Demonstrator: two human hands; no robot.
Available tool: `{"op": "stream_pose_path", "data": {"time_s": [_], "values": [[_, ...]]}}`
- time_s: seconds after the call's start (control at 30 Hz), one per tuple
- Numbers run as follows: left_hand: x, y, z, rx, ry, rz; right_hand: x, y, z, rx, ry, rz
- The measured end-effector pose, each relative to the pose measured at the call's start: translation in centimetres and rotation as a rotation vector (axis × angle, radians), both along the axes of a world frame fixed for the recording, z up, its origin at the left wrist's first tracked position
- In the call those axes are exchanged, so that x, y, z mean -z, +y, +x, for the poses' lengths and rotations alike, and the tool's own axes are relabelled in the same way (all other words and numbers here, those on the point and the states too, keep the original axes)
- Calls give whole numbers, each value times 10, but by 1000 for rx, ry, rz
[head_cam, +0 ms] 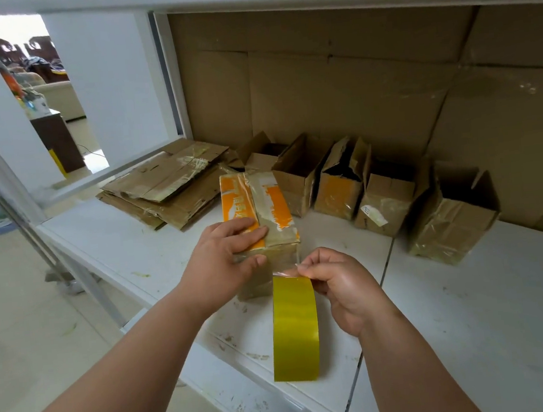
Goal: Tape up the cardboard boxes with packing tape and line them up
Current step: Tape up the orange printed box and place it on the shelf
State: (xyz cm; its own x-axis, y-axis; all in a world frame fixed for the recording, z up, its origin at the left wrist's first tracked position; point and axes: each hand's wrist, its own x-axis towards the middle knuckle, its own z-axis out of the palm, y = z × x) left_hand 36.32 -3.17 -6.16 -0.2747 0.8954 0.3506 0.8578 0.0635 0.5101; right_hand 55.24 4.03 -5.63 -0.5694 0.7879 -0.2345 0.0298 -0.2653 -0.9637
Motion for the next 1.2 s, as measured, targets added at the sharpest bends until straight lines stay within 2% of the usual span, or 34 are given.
{"op": "stream_pose_path", "data": {"time_s": [0.1,0.23,0.3,0.37,0.47,0.53,0.63,0.7,0.77,0.87,1.03,1.2], "values": [[1,-4,-4,53,-4,-32,0,-4,-3,-14,10,-19],[-2,-4,-2,76,86,-55,-5,-9,-7,-41,8,-15],[-6,-8,-1,87,37,-71,-8,-10,-8,-53,13,15],[-10,-17,3,50,-58,49,-10,-11,-6,-70,17,57],[-19,-32,16,-79,-52,300,-11,-13,-4,-97,30,102],[-28,-36,26,-36,-94,250,-10,-15,-2,-118,38,141],[-38,-39,38,94,-12,44,-10,-18,0,-160,56,206],[-40,-39,41,103,9,-45,-10,-20,0,-174,70,227],[-39,-40,42,72,-44,-85,-10,-20,0,-164,61,245],[-39,-40,43,45,-85,-97,-12,-23,0,-145,48,239],[-40,-44,45,-48,64,-110,-7,-23,0,-79,23,266],[-39,-52,45,-181,33,-54,0,-22,12,-243,39,180]]}}
